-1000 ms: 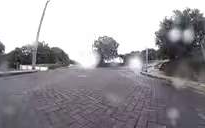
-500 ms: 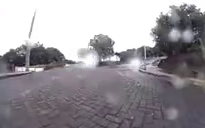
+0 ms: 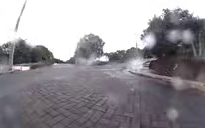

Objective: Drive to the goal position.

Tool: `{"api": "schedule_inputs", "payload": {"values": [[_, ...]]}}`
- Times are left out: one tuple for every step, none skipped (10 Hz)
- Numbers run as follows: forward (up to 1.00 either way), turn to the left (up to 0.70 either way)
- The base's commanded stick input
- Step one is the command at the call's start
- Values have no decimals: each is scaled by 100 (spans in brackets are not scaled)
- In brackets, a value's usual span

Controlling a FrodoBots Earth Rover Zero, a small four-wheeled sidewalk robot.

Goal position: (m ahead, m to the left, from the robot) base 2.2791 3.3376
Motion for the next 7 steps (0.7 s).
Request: {"api": "schedule_inputs", "payload": {"values": [[85, -27], [85, -27], [85, -27], [85, -11], [85, 0], [85, 0], [85, 0]]}}
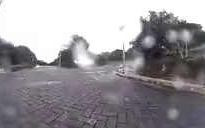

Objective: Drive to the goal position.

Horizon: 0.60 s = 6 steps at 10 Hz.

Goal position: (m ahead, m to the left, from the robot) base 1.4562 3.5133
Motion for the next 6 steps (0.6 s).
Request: {"api": "schedule_inputs", "payload": {"values": [[85, 0], [85, 0], [85, 0], [85, 0], [85, 0], [85, 0]]}}
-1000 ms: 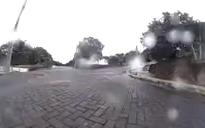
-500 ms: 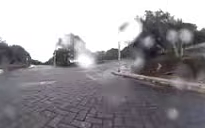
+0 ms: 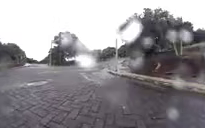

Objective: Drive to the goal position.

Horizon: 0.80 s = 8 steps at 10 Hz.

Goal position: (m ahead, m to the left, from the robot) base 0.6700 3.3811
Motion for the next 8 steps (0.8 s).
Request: {"api": "schedule_inputs", "payload": {"values": [[85, 0], [85, 0], [85, 0], [85, 0], [85, 0], [85, 0], [85, 0], [85, 0]]}}
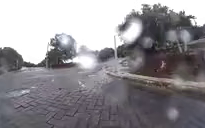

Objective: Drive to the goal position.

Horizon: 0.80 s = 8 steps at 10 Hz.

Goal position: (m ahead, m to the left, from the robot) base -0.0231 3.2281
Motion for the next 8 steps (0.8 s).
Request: {"api": "schedule_inputs", "payload": {"values": [[85, 0], [85, 13], [85, 27], [85, 12], [85, 0], [85, 0], [85, 0], [85, 0]]}}
